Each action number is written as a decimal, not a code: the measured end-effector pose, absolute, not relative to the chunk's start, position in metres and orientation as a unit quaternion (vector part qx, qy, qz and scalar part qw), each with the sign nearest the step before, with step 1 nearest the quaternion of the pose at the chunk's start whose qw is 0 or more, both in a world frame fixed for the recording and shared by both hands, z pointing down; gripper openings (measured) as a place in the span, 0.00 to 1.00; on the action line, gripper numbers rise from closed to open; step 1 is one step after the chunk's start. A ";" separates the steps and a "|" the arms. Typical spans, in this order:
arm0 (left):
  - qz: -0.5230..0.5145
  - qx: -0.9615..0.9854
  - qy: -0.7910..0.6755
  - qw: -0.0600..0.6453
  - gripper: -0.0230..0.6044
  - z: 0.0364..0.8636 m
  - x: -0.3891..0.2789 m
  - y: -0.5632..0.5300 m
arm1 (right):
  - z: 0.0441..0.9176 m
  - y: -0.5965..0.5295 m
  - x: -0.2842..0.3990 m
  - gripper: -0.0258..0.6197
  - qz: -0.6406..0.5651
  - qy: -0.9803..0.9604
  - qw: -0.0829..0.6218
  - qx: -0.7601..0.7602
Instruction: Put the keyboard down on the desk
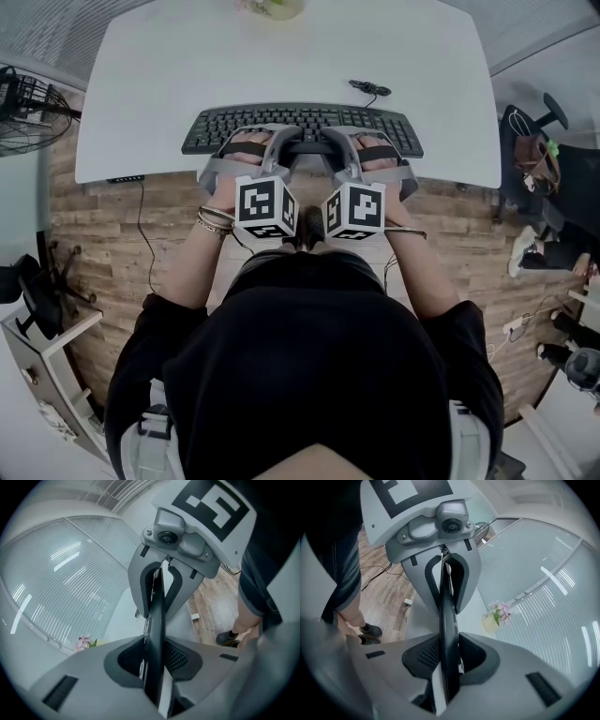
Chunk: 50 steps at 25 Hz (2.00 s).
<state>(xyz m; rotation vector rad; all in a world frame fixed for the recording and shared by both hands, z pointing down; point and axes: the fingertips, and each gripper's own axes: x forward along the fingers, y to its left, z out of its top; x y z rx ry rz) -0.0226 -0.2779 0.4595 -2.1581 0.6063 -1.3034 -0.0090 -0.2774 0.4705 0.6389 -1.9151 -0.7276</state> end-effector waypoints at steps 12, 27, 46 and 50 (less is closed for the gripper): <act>-0.501 -0.790 0.214 0.283 0.22 0.471 -0.024 -0.269 | 0.481 -0.269 -0.011 0.20 -0.280 -0.795 0.474 0.253; -0.516 -0.775 0.204 0.302 0.23 0.478 -0.025 -0.261 | 0.488 -0.261 -0.011 0.22 -0.289 -0.791 0.470 0.265; -0.515 -0.770 0.224 0.302 0.29 0.499 -0.020 -0.246 | 0.508 -0.245 -0.008 0.28 -0.297 -0.790 0.466 0.264; -0.518 -0.766 0.230 0.305 0.30 0.504 -0.020 -0.247 | 0.512 -0.245 -0.009 0.30 -0.297 -0.793 0.462 0.264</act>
